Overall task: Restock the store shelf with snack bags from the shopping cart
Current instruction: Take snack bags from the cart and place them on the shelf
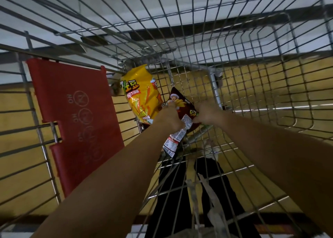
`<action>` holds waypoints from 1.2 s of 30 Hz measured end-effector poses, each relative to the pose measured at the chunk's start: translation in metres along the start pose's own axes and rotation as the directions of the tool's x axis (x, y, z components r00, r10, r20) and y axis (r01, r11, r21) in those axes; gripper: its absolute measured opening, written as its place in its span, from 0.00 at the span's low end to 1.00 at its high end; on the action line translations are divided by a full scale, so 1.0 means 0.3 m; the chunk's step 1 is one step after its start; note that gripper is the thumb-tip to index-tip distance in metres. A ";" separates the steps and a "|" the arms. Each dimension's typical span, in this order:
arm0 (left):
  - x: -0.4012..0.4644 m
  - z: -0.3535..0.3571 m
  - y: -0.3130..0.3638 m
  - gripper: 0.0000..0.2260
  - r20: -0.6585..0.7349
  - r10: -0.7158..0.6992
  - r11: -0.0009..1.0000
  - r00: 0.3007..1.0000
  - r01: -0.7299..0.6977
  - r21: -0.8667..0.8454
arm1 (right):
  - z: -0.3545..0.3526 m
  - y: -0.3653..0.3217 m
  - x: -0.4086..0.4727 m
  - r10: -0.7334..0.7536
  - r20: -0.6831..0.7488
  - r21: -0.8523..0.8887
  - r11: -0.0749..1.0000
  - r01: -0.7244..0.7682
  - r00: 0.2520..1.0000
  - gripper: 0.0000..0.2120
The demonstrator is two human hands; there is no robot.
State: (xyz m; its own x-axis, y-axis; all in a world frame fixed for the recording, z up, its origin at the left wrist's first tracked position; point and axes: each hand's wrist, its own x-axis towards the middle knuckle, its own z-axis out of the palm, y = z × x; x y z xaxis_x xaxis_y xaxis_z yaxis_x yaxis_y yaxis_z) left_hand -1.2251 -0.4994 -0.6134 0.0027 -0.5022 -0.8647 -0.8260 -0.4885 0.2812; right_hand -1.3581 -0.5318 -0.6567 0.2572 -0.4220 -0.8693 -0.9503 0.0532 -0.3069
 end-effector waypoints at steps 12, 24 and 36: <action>-0.055 0.021 0.071 0.51 -0.160 0.078 0.990 0.984 -0.095 -0.106 | -0.219 -0.001 -0.124 -0.071 -0.208 0.163 0.981 0.106 0.976 0.19; -0.093 -0.060 0.045 0.34 0.024 -0.100 0.430 0.995 0.065 -0.900 | -0.347 0.002 -0.226 0.096 -0.380 0.607 0.776 0.170 0.920 0.18; -0.163 -0.098 0.042 0.22 0.099 -0.018 0.357 0.995 0.099 -0.929 | -0.230 -0.006 -0.187 -0.059 0.016 0.854 0.520 0.017 0.998 0.15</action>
State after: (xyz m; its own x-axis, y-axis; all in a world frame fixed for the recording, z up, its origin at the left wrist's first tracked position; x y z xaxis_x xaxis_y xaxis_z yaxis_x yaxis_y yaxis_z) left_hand -1.2190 -0.5019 -0.5554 -0.0383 -0.4203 -0.9066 0.2286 -0.8869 0.4015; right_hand -1.3830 -0.5707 -0.5808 0.3159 -0.4096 -0.8558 -0.3395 0.7935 -0.5051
